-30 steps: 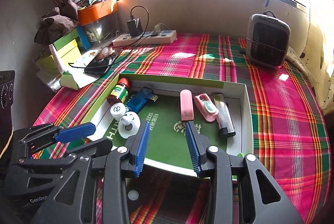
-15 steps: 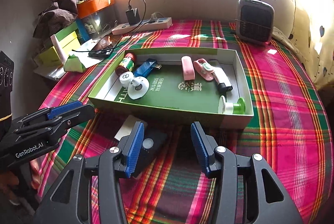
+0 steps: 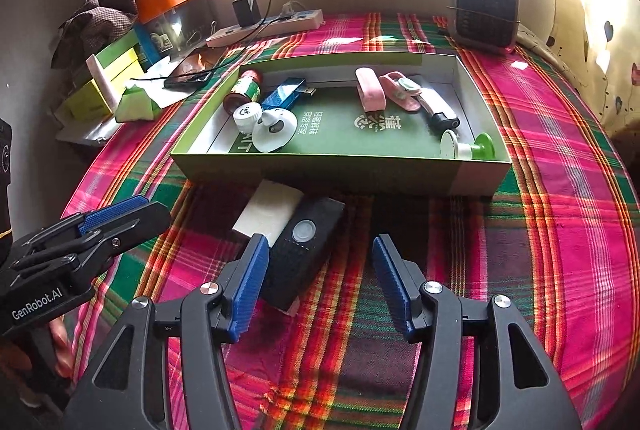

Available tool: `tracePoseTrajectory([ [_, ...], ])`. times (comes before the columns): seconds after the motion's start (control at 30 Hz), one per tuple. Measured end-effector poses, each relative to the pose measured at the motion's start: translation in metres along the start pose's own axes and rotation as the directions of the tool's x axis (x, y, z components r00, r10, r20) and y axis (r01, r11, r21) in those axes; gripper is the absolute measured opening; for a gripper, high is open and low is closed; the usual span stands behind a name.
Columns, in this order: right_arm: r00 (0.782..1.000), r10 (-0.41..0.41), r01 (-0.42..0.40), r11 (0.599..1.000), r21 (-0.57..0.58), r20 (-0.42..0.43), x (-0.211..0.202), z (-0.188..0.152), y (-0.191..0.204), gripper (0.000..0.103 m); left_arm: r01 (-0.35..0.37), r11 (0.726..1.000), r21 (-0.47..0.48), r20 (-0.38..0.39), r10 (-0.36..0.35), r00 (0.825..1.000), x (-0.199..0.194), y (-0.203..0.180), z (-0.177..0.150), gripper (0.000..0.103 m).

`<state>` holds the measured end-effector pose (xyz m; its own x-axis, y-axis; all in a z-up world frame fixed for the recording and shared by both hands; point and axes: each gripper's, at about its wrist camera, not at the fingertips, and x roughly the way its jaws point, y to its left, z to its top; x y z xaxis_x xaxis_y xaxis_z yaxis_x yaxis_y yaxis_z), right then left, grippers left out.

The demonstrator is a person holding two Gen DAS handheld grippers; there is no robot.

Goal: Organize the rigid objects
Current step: 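Withdraw both tools from the green box toward the remaining items, then grasp the black textured device with the right tool while the left tool grasps the white plug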

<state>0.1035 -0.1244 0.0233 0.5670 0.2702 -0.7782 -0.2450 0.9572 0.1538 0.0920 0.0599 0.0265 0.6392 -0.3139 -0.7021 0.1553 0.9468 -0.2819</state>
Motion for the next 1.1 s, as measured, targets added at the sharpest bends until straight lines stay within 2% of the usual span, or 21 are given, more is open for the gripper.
tracePoseTrajectory([
  [0.47, 0.998, -0.052, 0.052, 0.999, 0.010, -0.019, 0.000, -0.005, 0.009, 0.056, 0.058, 0.998, 0.013, -0.031, -0.058, 0.998, 0.003, 0.008, -0.002, 0.042],
  [0.7, 0.989, -0.142, 0.143, 0.989, 0.022, -0.037, 0.000, -0.007, 0.001, 0.056, 0.096, 0.995, 0.022, -0.043, -0.095, 0.995, 0.004, 0.012, 0.001, 0.043],
  [0.9, 0.987, -0.149, 0.149, 0.989, 0.000, -0.054, 0.010, -0.004, 0.004, 0.056, 0.116, 0.993, 0.020, -0.066, -0.114, 0.991, 0.010, 0.013, 0.001, 0.043],
  [1.1, 0.987, -0.153, 0.153, 0.988, -0.014, -0.044, 0.015, -0.001, 0.003, 0.055, 0.106, 0.994, 0.015, -0.075, -0.105, 0.992, 0.013, 0.013, 0.002, 0.043],
])
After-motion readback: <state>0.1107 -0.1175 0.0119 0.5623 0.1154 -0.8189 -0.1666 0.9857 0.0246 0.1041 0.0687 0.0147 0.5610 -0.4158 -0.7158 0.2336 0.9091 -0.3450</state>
